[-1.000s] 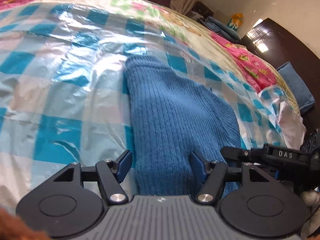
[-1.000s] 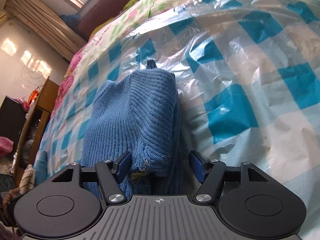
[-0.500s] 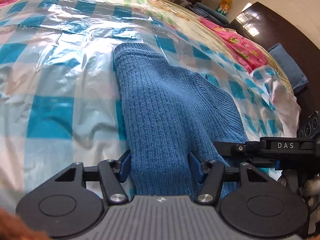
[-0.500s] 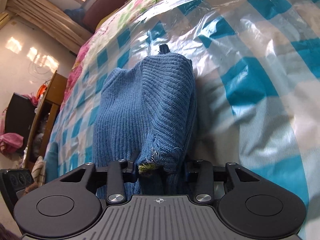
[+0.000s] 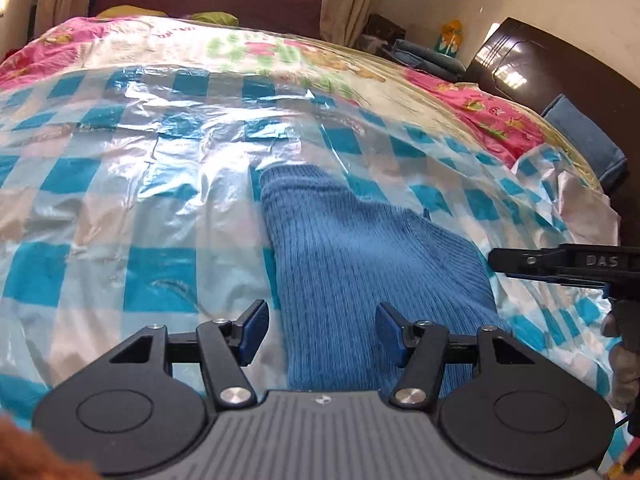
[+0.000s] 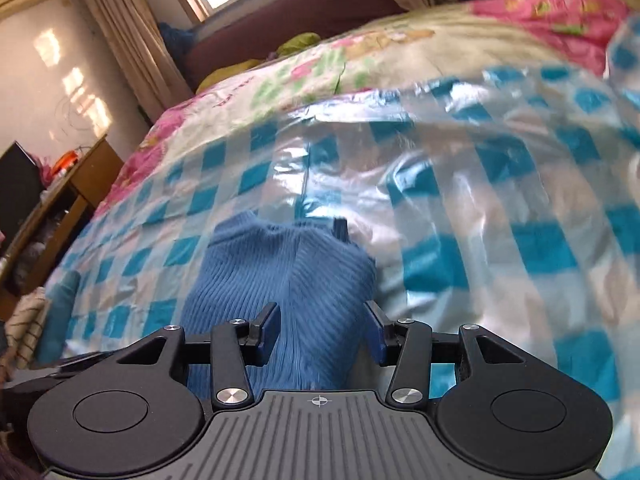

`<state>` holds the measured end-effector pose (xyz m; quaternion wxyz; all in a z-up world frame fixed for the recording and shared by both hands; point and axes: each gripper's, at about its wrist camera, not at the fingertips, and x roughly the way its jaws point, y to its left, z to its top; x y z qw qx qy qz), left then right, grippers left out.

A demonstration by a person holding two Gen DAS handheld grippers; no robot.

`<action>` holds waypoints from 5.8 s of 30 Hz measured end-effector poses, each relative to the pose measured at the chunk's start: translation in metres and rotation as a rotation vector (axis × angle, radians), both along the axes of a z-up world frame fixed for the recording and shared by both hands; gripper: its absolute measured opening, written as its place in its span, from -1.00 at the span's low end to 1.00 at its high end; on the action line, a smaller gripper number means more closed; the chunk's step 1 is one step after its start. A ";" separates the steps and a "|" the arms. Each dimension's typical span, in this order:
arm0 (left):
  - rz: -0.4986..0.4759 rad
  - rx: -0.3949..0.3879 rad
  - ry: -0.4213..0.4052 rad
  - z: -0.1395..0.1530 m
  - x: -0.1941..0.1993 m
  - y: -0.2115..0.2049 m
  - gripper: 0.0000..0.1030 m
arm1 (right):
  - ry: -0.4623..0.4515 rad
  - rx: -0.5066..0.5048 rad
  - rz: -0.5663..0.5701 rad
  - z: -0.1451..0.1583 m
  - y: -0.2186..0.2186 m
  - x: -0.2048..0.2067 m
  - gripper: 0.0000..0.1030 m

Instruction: Fold small clothes

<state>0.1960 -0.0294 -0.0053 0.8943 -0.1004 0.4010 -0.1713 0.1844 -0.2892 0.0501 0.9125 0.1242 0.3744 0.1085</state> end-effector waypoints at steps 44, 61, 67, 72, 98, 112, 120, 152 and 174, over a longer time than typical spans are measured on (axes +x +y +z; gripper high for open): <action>0.047 0.219 0.022 0.005 -0.060 -0.028 0.27 | -0.001 -0.163 0.014 -0.014 0.044 -0.068 -0.23; 0.067 0.257 0.052 -0.010 -0.105 -0.022 0.36 | 0.023 -0.122 -0.047 -0.032 0.066 -0.138 -0.15; 0.092 0.242 0.086 -0.022 -0.122 -0.014 0.43 | 0.001 -0.186 -0.063 -0.038 0.078 -0.155 -0.10; 0.110 0.244 0.064 -0.021 -0.128 -0.012 0.53 | 0.022 -0.194 -0.074 -0.049 0.082 -0.160 -0.08; 0.115 0.334 0.047 -0.021 -0.136 -0.026 0.89 | 0.024 -0.196 -0.101 -0.059 0.080 -0.169 0.15; 0.112 0.380 0.048 -0.019 -0.137 -0.031 0.91 | 0.037 -0.203 -0.107 -0.062 0.079 -0.169 0.19; 0.110 0.359 0.066 -0.020 -0.137 -0.029 0.91 | 0.036 -0.200 -0.115 -0.062 0.078 -0.169 0.19; 0.113 0.345 0.108 -0.023 -0.135 -0.027 0.91 | 0.070 -0.193 -0.118 -0.066 0.076 -0.167 0.20; 0.117 0.353 0.110 -0.024 -0.136 -0.028 0.90 | 0.077 -0.190 -0.115 -0.068 0.077 -0.167 0.20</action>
